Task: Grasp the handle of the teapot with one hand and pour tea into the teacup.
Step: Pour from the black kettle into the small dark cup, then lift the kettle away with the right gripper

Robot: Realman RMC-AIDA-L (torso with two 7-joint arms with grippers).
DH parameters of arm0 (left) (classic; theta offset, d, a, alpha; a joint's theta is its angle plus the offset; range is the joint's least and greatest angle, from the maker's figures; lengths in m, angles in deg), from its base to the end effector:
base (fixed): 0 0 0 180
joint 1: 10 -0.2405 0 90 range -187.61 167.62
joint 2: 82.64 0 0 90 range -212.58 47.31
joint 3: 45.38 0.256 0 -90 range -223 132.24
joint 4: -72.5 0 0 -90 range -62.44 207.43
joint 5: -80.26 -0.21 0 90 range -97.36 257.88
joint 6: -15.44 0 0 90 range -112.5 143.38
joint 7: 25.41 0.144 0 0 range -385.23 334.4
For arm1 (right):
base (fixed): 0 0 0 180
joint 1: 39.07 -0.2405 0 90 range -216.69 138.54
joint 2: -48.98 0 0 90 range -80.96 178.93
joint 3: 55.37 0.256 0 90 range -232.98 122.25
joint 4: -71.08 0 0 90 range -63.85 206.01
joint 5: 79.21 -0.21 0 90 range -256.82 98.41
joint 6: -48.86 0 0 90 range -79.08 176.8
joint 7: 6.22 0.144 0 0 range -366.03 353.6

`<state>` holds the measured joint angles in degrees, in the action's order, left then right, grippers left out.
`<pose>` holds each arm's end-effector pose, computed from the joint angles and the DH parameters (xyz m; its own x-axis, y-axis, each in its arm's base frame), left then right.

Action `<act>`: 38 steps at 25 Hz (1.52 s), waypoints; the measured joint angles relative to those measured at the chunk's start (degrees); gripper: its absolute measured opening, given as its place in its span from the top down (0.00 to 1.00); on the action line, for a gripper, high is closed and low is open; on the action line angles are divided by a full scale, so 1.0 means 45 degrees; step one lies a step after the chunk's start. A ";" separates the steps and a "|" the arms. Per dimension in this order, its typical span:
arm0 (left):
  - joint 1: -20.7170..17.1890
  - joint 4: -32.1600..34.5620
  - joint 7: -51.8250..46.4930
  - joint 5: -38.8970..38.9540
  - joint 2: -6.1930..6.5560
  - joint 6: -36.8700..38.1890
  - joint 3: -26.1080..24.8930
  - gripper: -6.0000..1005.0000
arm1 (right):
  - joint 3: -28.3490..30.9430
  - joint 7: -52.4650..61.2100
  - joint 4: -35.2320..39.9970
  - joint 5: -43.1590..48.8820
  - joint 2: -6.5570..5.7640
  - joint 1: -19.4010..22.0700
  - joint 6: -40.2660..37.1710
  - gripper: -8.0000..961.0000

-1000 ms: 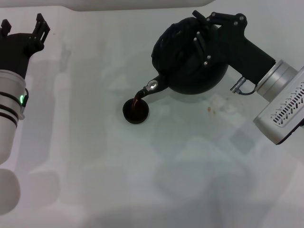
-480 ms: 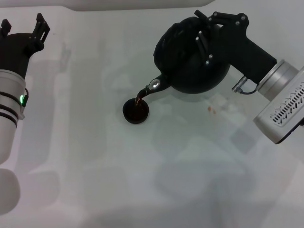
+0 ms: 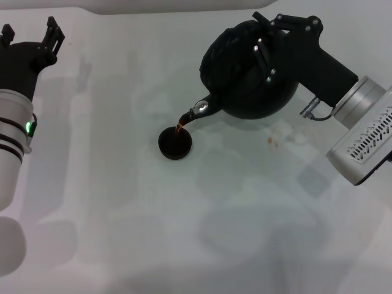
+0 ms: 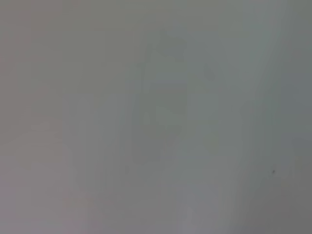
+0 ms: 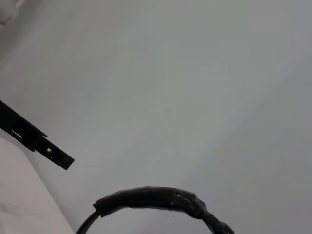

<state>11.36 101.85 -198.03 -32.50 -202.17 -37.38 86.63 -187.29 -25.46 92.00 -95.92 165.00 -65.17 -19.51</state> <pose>-0.3034 0.3417 -0.0415 0.6009 0.0610 0.7970 0.7978 0.0159 -0.6028 0.2417 0.3241 -0.0621 0.8358 0.4982 -0.2306 0.0368 -0.4700 -0.8819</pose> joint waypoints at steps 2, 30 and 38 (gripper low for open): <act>0.0003 0.0000 0.0000 0.0000 0.0000 0.0000 0.0000 0.12 | -0.0001 0.0000 -0.0004 0.0000 0.0000 -0.0001 0.0000 0.87; 0.0078 -0.0137 0.0000 0.0194 0.0000 0.0002 -0.0001 0.12 | 0.0614 0.4209 -0.0039 -0.0056 -0.0060 0.0061 0.0871 0.87; 0.0079 -0.0137 0.0000 0.0270 0.0000 0.0016 0.0015 0.12 | 0.0798 0.6092 -0.0035 -0.0044 -0.0096 0.0156 0.0727 0.87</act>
<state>11.71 101.23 -198.03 -31.29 -202.17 -37.31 86.70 -183.69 1.95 91.84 -96.12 164.57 -64.47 -16.24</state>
